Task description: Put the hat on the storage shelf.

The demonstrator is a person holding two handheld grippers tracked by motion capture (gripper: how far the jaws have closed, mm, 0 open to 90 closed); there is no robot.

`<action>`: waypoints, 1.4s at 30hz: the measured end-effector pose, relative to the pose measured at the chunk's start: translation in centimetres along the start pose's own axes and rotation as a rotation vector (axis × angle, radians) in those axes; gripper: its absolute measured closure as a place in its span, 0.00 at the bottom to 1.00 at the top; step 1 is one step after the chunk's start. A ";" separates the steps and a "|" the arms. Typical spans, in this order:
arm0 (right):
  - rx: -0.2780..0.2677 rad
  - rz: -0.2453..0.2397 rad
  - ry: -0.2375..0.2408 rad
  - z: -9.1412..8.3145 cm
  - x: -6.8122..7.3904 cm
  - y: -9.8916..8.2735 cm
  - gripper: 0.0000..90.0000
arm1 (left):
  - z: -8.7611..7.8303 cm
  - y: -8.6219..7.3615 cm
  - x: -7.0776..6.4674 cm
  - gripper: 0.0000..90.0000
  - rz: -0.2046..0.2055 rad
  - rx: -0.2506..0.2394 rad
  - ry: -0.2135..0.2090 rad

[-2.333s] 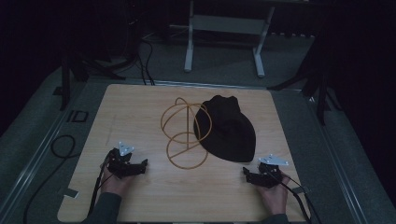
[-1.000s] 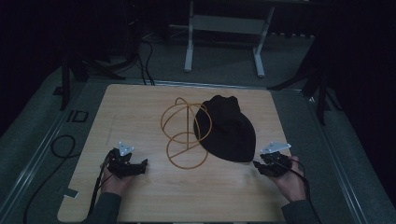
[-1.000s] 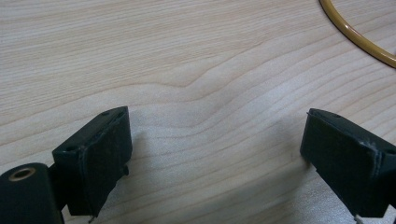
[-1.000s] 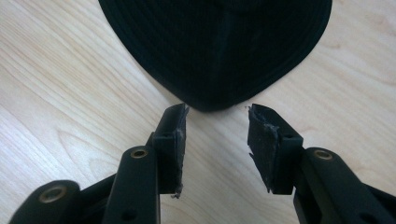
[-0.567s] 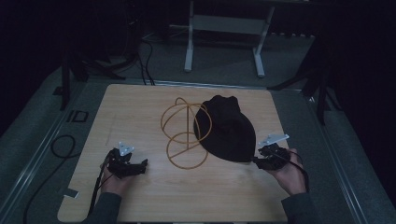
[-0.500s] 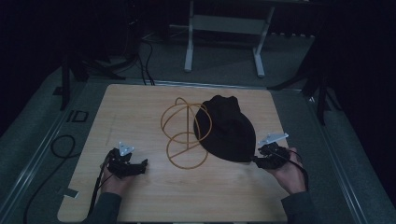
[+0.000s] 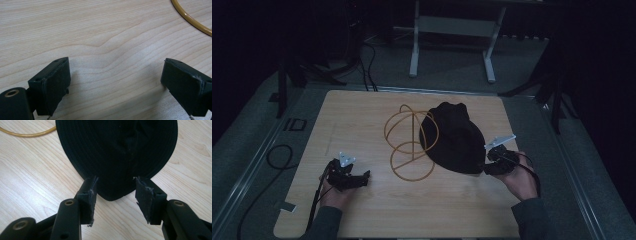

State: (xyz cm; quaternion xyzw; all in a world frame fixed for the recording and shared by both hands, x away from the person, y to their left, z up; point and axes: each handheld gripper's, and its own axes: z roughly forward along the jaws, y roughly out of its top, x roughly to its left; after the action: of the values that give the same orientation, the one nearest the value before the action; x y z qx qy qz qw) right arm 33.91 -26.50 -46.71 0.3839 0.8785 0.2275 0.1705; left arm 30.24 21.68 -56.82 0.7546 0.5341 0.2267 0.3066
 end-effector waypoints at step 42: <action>0.141 -0.041 0.011 1.5 -1.4 5.5 0.53 | 0.0 0.0 0.0 0.10 -0.003 -0.001 0.000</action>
State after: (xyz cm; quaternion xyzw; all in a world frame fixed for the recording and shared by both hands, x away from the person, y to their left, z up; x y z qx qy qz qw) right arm 38.80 -23.89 -44.86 0.3755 0.9010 0.1638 0.1427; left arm 30.24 21.66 -56.83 0.7536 0.5351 0.2264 0.3074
